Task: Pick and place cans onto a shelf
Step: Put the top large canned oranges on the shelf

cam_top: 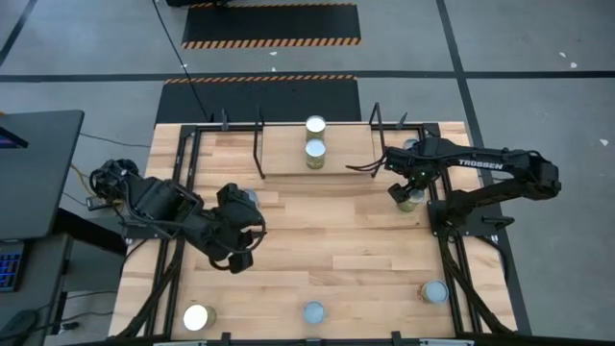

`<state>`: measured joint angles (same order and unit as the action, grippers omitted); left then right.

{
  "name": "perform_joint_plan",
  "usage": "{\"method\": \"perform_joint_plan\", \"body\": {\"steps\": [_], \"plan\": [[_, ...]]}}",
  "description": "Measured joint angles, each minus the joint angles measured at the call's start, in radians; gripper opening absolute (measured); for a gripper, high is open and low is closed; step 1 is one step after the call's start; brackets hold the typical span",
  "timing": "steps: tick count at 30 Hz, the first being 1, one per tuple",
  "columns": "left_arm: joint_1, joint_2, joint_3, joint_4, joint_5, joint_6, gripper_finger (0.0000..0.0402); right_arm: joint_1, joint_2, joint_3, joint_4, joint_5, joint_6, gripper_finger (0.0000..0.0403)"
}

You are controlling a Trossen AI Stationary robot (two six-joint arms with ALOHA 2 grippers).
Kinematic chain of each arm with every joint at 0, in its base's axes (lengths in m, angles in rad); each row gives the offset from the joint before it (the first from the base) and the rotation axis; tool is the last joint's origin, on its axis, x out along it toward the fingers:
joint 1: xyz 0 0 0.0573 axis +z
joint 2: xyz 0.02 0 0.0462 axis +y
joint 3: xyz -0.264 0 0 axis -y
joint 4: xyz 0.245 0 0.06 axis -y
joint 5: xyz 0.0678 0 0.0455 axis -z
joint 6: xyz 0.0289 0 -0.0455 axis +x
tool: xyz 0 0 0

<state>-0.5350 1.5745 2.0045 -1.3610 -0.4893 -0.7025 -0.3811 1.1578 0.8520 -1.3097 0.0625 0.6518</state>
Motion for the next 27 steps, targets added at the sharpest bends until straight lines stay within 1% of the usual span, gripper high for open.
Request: {"method": "perform_joint_plan", "body": {"steps": [5, 11, 15, 21, 24, 27], "plan": [[0.024, 0.000, 0.000, 0.002, 0.000, -0.001, 0.0114, -0.005, 0.002, -0.002, 0.009, -0.022, -0.022, 0.0391], [0.051, 0.000, 0.000, 0.003, 0.000, 0.011, 0.0114, -0.008, 0.006, -0.070, 0.046, -0.055, -0.008, 0.0390], [0.067, 0.000, 0.000, 0.003, -0.004, 0.037, 0.0114, -0.007, 0.007, -0.065, 0.084, -0.058, 0.025, 0.0371], [0.106, -0.002, 0.000, 0.003, -0.012, 0.124, 0.0114, -0.007, 0.013, -0.064, 0.087, -0.064, 0.035, 0.0322], [0.127, -0.019, 0.000, -0.003, -0.015, 0.181, 0.0114, 0.017, 0.015, -0.044, 0.088, -0.107, 0.047, 0.0321], [0.144, -0.049, 0.000, -0.028, -0.015, 0.228, 0.0114, 0.072, 0.015, 0.025, 0.093, -0.158, 0.088, 0.0321]]}}
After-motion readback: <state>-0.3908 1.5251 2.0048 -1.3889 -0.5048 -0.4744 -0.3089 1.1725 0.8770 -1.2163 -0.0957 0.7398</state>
